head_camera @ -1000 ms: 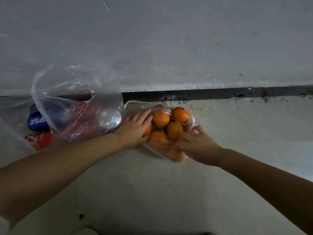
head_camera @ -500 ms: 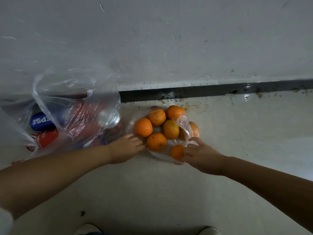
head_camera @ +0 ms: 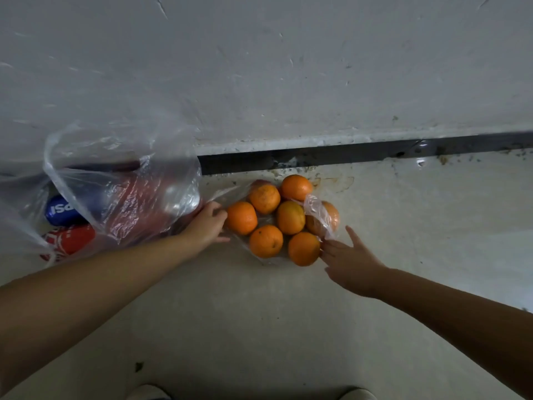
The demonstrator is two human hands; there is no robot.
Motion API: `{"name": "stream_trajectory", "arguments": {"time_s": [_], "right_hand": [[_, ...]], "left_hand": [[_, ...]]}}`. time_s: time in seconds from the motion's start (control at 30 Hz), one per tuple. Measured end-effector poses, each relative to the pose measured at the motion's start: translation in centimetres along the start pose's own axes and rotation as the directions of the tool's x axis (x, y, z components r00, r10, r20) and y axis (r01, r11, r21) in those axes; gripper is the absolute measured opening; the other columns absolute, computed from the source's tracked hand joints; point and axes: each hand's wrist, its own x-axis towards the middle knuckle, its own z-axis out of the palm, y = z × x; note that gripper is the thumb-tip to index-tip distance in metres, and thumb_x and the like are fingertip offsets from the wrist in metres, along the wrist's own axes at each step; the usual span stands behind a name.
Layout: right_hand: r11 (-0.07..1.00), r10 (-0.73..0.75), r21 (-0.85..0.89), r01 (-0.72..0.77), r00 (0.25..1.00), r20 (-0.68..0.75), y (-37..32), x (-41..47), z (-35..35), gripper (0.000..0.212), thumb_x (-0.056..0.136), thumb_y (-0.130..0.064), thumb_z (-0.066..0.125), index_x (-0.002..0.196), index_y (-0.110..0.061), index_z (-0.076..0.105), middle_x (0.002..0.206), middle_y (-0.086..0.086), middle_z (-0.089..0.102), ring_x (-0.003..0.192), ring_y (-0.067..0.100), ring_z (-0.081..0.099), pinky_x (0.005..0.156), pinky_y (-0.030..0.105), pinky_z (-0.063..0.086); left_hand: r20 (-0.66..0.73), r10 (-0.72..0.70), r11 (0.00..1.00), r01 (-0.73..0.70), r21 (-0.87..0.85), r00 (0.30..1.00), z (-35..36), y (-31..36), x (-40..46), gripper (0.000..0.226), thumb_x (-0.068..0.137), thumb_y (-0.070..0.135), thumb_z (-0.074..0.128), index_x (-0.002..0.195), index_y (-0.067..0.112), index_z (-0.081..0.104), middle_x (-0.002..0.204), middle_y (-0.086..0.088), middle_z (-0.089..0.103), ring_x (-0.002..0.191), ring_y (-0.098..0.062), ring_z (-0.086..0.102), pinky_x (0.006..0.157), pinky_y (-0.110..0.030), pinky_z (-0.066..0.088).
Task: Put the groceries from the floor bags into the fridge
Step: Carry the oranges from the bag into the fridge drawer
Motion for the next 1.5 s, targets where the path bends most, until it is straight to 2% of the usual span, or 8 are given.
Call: {"name": "stream_trajectory", "arguments": {"time_s": [0.3,0.53,0.87,0.97,1.1,1.2,1.3,1.5], "right_hand": [[0.449,0.625,0.752,-0.482,0.771,0.12,3.1,3.3,-3.2,0.049,0.089,-0.04,0.059,0.122,-0.012,0.037,0.114,0.013,0.056,0.09,0.027,0.061,0.069,0.032,0.05],[0.028,0.377,0.905,-0.425,0.843,0.384,5.8,4.6,-4.9,0.05,0.094,-0.029,0.055,0.14,-0.027,0.035,0.13,0.008,0.047,0.11,0.034,0.056,0.071,0.036,0.058],[-0.459,0.521,0.787,-0.411,0.593,0.614,4.6,5.8,-1.2,0.022,0.092,-0.001,0.038,0.092,0.005,0.058,0.093,0.02,0.061,0.084,0.033,0.061,0.083,0.049,0.056],[-0.278,0.553,0.836,-0.473,0.633,0.542,4.3,6.0,-0.6,0.023,0.096,-0.006,0.037,0.099,0.005,0.057,0.09,0.019,0.06,0.081,0.031,0.06,0.075,0.044,0.055],[0.519,0.59,0.591,-0.617,0.76,0.274,5.6,5.2,-1.0,0.034,0.096,-0.026,0.048,0.125,-0.011,0.039,0.096,0.008,0.062,0.084,0.023,0.063,0.067,0.031,0.052],[0.329,0.364,0.671,-0.665,0.745,0.559,9.2,4.5,-3.9,0.054,0.088,-0.026,0.064,0.134,-0.01,0.041,0.116,0.012,0.061,0.1,0.025,0.062,0.078,0.032,0.051],[0.368,0.499,0.751,-0.548,0.798,0.338,10.9,5.1,-8.1,0.055,0.088,-0.035,0.063,0.133,-0.007,0.046,0.132,0.017,0.053,0.114,0.029,0.055,0.089,0.038,0.047],[0.238,0.538,0.874,-0.424,0.807,0.245,4.3,10.8,-9.7,0.06,0.09,-0.056,0.046,0.121,-0.005,0.052,0.104,0.013,0.058,0.092,0.027,0.057,0.08,0.035,0.05]], "left_hand": [[0.093,0.274,0.72,-0.268,0.641,0.957,3.2,3.9,2.9,0.066,0.094,0.042,0.047,0.15,0.027,0.015,0.154,-0.01,0.026,0.137,-0.032,0.034,0.107,-0.042,0.036],[0.308,0.305,0.592,-0.433,0.68,0.901,3.9,3.9,4.3,0.082,0.087,0.042,0.059,0.148,0.039,0.004,0.153,-0.014,0.016,0.134,-0.037,0.034,0.105,-0.049,0.039],[0.28,0.436,0.55,-0.499,0.67,0.856,2.7,2.1,2.8,0.085,0.089,0.03,0.06,0.15,0.031,0.001,0.154,-0.012,0.016,0.135,-0.033,0.033,0.104,-0.039,0.039],[0.3,0.444,0.506,-0.512,0.694,0.845,1.8,1.8,2.5,0.086,0.089,0.034,0.059,0.149,0.035,-0.003,0.156,-0.008,0.009,0.133,-0.032,0.037,0.1,-0.038,0.043],[0.337,0.428,0.468,-0.525,0.711,0.839,1.0,1.3,2.4,0.087,0.09,0.042,0.056,0.148,0.038,-0.008,0.158,-0.003,0.004,0.138,-0.031,0.029,0.106,-0.043,0.039],[0.341,0.392,0.508,-0.51,0.694,0.855,0.5,1.2,2.3,0.087,0.088,0.046,0.056,0.147,0.04,-0.007,0.158,0.001,0.001,0.141,-0.029,0.023,0.11,-0.046,0.034],[0.326,0.494,0.463,-0.561,0.686,0.806,0.0,1.7,1.3,0.076,0.088,0.045,0.053,0.15,0.029,0.01,0.156,-0.003,0.013,0.138,-0.028,0.028,0.111,-0.045,0.034],[0.714,0.589,-0.311,-0.709,0.633,0.379,0.5,0.6,-1.1,0.033,0.084,0.037,0.045,0.111,0.023,0.058,0.104,-0.002,0.063,0.089,-0.019,0.063,0.076,-0.032,0.051]]}}
